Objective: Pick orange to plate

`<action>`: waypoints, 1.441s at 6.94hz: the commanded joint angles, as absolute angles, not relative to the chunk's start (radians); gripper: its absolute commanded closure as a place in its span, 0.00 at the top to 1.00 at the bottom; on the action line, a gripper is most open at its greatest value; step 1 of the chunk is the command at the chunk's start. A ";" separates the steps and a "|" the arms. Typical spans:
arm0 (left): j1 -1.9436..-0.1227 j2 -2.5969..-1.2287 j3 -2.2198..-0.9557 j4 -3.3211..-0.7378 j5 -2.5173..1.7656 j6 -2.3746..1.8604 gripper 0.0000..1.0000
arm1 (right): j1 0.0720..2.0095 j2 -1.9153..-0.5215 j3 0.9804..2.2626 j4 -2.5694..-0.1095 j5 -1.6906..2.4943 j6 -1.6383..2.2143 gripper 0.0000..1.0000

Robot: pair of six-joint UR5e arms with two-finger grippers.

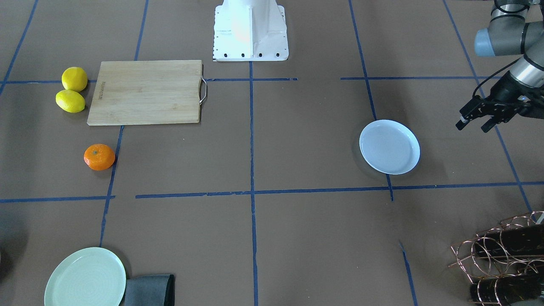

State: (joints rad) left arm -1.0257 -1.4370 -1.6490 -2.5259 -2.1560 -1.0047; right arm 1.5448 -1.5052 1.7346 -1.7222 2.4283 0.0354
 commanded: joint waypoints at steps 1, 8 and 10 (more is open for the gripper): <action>-0.906 -1.445 -1.652 -2.526 -2.047 -1.112 1.00 | 1.546 -1.503 1.736 -1.721 2.428 0.037 1.00; -0.798 -1.545 -1.600 -2.477 -1.930 -1.172 0.85 | 1.545 -1.503 1.747 -1.721 2.428 0.063 1.00; -0.784 -1.546 -1.601 -2.477 -1.930 -1.172 0.73 | 1.545 -1.503 1.747 -1.721 2.428 0.064 1.00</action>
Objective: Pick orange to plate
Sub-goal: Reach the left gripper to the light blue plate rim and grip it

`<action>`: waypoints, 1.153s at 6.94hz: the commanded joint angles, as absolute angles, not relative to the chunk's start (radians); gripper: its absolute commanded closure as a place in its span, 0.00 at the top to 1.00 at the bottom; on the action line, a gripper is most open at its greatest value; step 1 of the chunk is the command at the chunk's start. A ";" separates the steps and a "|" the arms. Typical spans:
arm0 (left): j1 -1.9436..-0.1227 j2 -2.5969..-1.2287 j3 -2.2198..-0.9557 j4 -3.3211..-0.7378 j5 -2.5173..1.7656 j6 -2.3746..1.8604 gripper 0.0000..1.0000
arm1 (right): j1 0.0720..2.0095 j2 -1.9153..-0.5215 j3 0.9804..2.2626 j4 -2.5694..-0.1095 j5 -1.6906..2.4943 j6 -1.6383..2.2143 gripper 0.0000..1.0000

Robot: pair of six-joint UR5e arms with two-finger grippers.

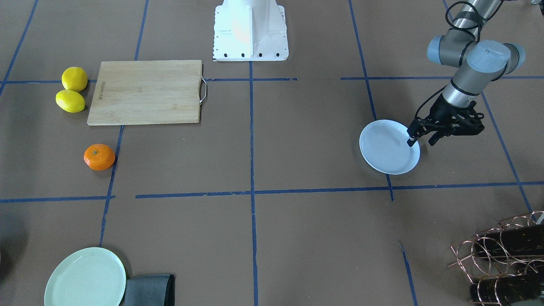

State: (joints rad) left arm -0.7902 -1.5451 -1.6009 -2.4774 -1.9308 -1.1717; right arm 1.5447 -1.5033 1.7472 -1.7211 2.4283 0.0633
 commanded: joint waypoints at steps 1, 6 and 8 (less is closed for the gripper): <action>-0.782 -1.546 -1.601 -2.477 -1.928 -1.173 0.70 | 1.545 -1.503 1.747 -1.721 2.428 0.063 1.00; -0.775 -1.546 -1.612 -2.477 -1.910 -1.186 0.14 | 1.545 -1.503 1.746 -1.723 2.428 0.064 1.00; -0.775 -1.546 -1.618 -2.479 -1.916 -1.200 0.00 | 1.546 -1.503 1.746 -1.723 2.428 0.064 1.00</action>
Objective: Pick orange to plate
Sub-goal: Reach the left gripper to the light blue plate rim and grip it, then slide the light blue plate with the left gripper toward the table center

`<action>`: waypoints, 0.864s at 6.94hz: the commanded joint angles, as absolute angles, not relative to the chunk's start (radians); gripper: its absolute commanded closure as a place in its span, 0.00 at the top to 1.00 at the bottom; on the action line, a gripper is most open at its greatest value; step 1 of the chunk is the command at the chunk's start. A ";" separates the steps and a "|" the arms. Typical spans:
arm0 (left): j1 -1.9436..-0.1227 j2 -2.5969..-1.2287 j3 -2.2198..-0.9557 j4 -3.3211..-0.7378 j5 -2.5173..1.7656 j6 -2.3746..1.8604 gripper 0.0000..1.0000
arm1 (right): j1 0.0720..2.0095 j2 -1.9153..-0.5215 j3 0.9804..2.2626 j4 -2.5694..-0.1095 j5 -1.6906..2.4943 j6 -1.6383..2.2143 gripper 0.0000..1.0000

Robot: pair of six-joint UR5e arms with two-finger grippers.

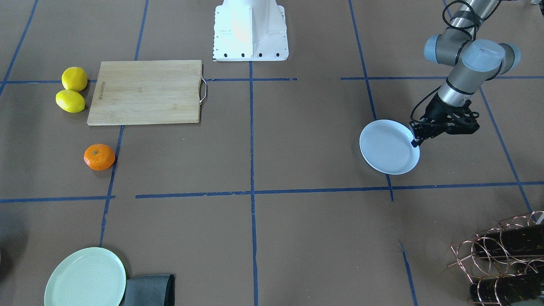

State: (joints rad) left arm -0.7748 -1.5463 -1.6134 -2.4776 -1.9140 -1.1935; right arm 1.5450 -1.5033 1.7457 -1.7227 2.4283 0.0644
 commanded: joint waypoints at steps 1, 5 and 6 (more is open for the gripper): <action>-0.785 -1.528 -1.659 -2.479 -1.930 -1.184 0.00 | 1.545 -1.503 1.747 -1.721 2.428 0.063 1.00; -0.971 -1.622 -1.707 -2.398 -2.196 -1.198 0.00 | 1.546 -1.502 1.758 -1.721 2.428 0.066 1.00; -0.971 -1.754 -1.707 -2.243 -2.188 -1.206 0.00 | 1.545 -1.502 1.762 -1.721 2.428 0.072 1.00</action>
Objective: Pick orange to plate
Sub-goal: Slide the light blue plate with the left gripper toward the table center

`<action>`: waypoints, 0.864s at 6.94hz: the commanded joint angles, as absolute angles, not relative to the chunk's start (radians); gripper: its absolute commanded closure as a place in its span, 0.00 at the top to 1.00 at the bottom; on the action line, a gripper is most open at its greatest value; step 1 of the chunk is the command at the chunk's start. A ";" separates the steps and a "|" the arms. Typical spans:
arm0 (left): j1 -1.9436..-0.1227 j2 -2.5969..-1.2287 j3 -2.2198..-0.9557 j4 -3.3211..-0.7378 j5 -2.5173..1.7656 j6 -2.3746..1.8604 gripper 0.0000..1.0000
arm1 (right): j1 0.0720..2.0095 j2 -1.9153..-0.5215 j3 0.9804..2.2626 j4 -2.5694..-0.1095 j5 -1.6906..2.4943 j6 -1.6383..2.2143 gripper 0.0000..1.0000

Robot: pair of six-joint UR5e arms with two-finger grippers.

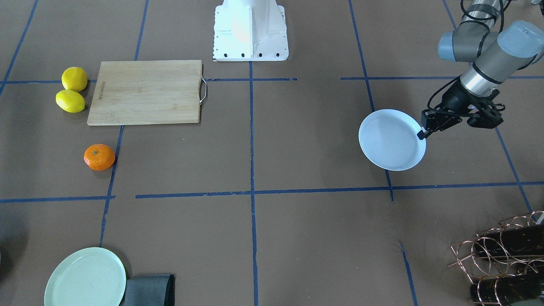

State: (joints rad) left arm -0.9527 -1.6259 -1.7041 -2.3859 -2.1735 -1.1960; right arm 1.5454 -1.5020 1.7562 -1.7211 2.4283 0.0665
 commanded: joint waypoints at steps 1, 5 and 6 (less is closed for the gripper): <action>-0.959 -1.864 -1.686 -2.156 -2.181 -1.282 0.00 | 1.543 -1.502 1.763 -1.721 2.428 0.074 1.00; -0.644 -2.084 -1.637 -2.105 -1.908 -1.642 0.00 | 1.425 -1.493 1.916 -1.720 2.421 0.324 1.00; -0.577 -2.124 -1.605 -2.085 -1.822 -1.672 0.00 | 1.405 -1.465 1.924 -1.720 2.421 0.387 1.00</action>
State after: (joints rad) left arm -0.6617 -2.0721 -1.6343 -2.1092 -1.9229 -1.6204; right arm 1.4372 -1.4873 1.8970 -1.7200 2.4220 0.3058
